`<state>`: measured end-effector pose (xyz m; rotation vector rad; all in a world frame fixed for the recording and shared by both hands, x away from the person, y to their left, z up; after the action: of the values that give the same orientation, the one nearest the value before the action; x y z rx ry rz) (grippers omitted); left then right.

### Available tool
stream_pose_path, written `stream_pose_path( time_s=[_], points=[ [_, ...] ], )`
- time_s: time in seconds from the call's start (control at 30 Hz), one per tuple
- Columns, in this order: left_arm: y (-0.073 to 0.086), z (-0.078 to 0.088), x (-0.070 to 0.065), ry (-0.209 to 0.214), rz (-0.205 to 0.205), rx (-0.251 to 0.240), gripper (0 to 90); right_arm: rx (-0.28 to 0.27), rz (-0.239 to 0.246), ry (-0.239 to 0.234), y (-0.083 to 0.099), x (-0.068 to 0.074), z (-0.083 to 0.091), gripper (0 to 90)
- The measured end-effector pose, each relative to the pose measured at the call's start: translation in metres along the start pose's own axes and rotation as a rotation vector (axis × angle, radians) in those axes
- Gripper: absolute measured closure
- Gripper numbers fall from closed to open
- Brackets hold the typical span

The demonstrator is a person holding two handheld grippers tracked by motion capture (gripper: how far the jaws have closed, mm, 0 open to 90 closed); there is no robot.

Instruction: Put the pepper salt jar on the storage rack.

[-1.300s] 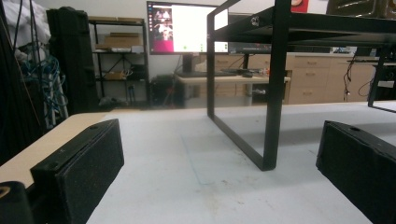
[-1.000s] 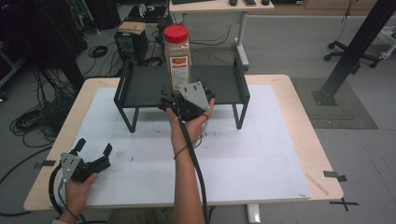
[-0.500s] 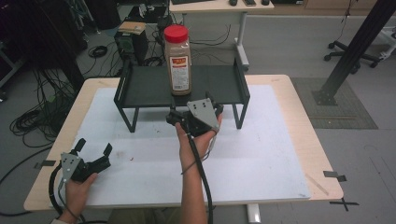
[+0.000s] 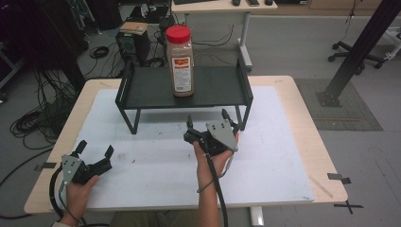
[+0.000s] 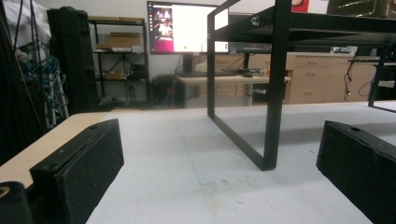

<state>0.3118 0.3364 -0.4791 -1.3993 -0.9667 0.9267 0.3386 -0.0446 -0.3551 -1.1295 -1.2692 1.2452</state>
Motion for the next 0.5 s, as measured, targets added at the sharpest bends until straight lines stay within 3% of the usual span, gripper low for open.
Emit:
stream_pose_path(
  time_s=[0.17,0.37,0.5],
  points=[
    [0.0,0.0,0.0,-0.004,0.0,0.001,1.0,0.003,0.0,0.009,0.008,-0.01,0.004,0.0],
    [0.0,0.0,0.0,-0.006,0.001,0.001,1.0,0.002,0.002,0.044,0.025,-0.028,0.01,0.0],
    [0.0,0.0,0.0,-0.006,0.0,0.001,1.0,0.033,-0.004,0.061,0.044,-0.047,0.013,0.0]
  ],
)
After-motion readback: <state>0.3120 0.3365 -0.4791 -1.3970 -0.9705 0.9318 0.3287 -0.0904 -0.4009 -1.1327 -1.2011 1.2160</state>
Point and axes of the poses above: each handheld gripper's, and its own axes: z roughly backward along the jaws, y roughly out of its underside, x roughly to its left, the point moved 4 cm from there along -z, roughly forward along the jaws, and after that the axes turned 10 degrees about y, right-handed, at the moved point
